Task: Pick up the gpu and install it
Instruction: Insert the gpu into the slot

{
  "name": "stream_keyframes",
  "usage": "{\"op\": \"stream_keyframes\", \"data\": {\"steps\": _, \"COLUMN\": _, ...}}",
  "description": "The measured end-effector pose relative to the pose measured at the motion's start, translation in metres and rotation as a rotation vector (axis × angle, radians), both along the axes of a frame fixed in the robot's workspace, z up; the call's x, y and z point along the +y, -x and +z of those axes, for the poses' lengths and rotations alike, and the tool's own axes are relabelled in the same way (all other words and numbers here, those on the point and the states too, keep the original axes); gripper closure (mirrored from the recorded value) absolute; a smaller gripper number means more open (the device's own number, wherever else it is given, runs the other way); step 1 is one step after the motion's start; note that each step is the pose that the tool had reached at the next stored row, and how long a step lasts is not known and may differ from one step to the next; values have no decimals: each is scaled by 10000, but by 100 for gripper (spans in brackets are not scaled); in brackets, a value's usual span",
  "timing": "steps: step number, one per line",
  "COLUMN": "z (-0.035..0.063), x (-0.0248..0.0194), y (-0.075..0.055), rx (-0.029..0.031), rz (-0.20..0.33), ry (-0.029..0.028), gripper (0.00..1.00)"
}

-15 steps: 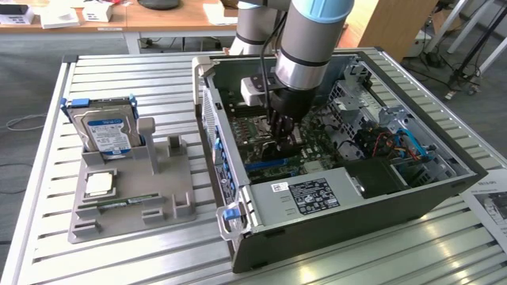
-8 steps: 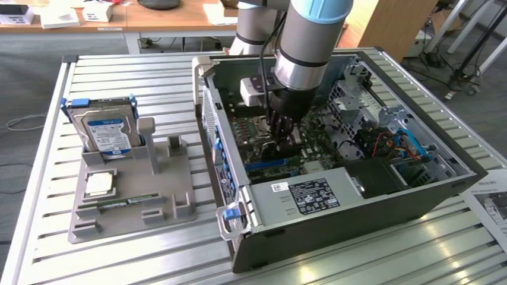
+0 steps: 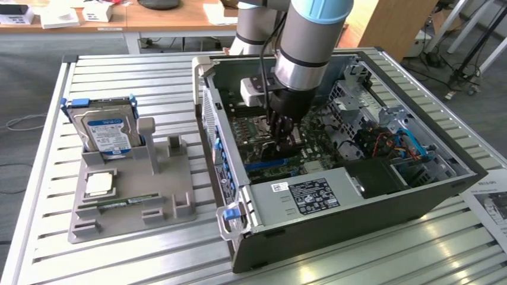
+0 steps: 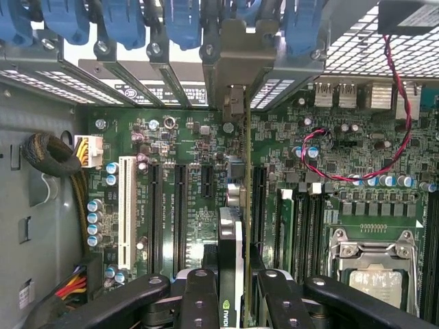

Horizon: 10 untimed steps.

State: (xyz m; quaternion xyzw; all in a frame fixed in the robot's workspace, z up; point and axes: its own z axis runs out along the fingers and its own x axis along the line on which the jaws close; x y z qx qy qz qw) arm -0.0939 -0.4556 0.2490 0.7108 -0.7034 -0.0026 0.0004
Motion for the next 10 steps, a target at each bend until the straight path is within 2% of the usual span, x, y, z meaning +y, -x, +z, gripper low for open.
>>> {"op": "stream_keyframes", "data": {"steps": 10, "z": -2, "x": -6, "y": -11, "rx": -5, "rz": 1, "ry": -11, "gripper": 73}}
